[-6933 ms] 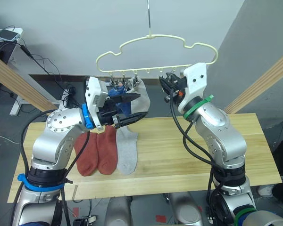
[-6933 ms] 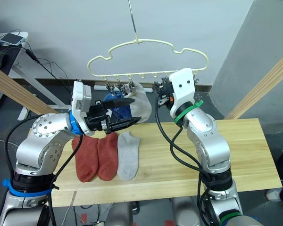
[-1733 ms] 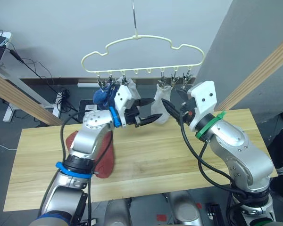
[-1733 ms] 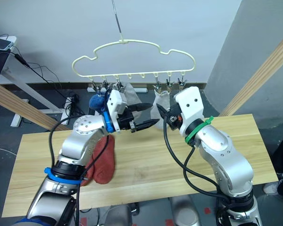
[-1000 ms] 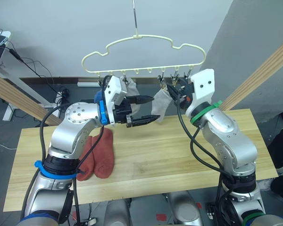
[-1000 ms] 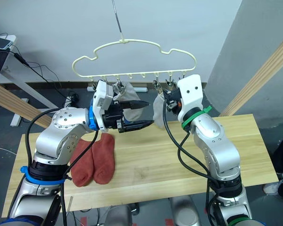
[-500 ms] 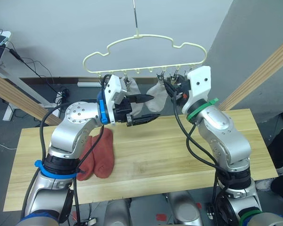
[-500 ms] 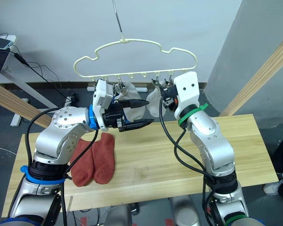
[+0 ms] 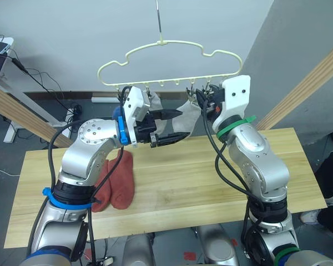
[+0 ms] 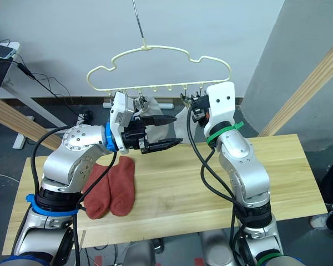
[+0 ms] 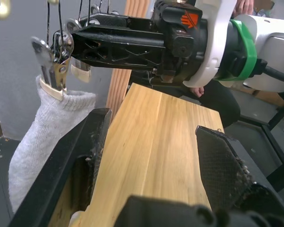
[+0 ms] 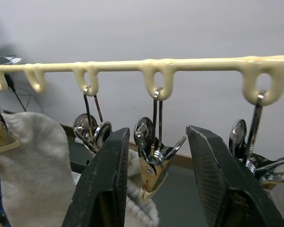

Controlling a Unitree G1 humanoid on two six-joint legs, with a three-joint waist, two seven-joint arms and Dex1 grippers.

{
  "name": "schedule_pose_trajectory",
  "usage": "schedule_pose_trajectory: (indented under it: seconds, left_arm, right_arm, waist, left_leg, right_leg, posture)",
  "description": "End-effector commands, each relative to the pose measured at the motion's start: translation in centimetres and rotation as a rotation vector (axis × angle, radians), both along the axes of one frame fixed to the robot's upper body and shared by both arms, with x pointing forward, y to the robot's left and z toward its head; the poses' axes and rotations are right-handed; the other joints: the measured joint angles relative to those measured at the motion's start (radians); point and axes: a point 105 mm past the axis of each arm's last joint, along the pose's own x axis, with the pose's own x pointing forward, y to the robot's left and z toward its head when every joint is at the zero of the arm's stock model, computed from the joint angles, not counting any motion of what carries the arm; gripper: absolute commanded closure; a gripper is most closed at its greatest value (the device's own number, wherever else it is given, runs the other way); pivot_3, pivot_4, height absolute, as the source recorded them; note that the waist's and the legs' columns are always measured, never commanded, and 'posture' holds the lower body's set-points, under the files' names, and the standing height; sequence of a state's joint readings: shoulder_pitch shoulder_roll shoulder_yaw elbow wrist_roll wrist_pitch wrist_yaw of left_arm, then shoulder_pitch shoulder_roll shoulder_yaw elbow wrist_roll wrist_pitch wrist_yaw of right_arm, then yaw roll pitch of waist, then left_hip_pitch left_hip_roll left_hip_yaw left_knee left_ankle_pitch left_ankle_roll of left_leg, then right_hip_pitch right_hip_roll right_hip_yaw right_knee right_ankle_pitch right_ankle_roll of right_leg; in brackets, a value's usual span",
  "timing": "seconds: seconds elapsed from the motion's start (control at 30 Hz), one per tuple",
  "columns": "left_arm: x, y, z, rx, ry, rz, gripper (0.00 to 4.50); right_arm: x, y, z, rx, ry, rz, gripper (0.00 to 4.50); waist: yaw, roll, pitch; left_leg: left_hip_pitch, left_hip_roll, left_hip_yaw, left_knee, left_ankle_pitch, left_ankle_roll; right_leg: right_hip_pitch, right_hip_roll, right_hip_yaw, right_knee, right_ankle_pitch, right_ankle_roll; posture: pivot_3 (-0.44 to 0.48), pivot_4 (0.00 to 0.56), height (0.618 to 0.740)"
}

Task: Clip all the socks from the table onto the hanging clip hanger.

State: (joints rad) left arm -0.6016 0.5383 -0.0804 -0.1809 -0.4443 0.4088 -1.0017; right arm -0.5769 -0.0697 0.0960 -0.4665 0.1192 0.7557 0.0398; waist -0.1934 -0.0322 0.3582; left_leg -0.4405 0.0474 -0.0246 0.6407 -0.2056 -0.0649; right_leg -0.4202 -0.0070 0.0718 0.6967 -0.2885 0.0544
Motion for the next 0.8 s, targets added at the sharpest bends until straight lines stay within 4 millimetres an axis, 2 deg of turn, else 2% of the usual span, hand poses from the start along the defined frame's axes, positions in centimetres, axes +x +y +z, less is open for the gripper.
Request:
schedule_pose_trajectory:
  seconds: [0.03, 0.4, 0.8]
  left_arm:
    - [-0.34, -0.21, 1.16, -0.024, -0.040, -0.014, 1.26]
    - [-0.20, -0.57, 1.57, -0.030, -0.050, -0.019, 1.26]
    - [-0.05, -0.86, 1.63, -0.029, -0.050, -0.033, 1.26]
  right_arm:
    - [-0.82, -0.71, 1.48, 0.035, -0.054, -0.036, 2.54]
    - [-1.15, -0.95, 1.70, 0.114, -0.032, -0.069, 2.54]
    - [-1.52, -0.22, 1.84, 0.177, 0.002, -0.038, 2.54]
  waist:
    - [0.000, 0.000, 0.000]
    - [-0.001, 0.000, 0.000]
    - [-0.001, 0.000, 0.000]
  left_leg:
    - [0.000, 0.000, 0.000, 0.000, 0.000, 0.000]
    - [0.000, 0.000, 0.000, 0.001, 0.000, 0.000]
    - [0.000, 0.000, 0.000, 0.001, 0.000, 0.000]
  right_leg:
    - [0.000, 0.000, 0.000, 0.000, 0.000, 0.000]
    - [0.000, 0.000, 0.000, 0.001, 0.000, 0.000]
    - [0.000, 0.000, 0.000, 0.001, 0.000, 0.000]
  posture:
    - [-0.297, 0.323, 0.732]
    - [-0.307, 0.323, 0.732]
    - [-0.309, 0.323, 0.732]
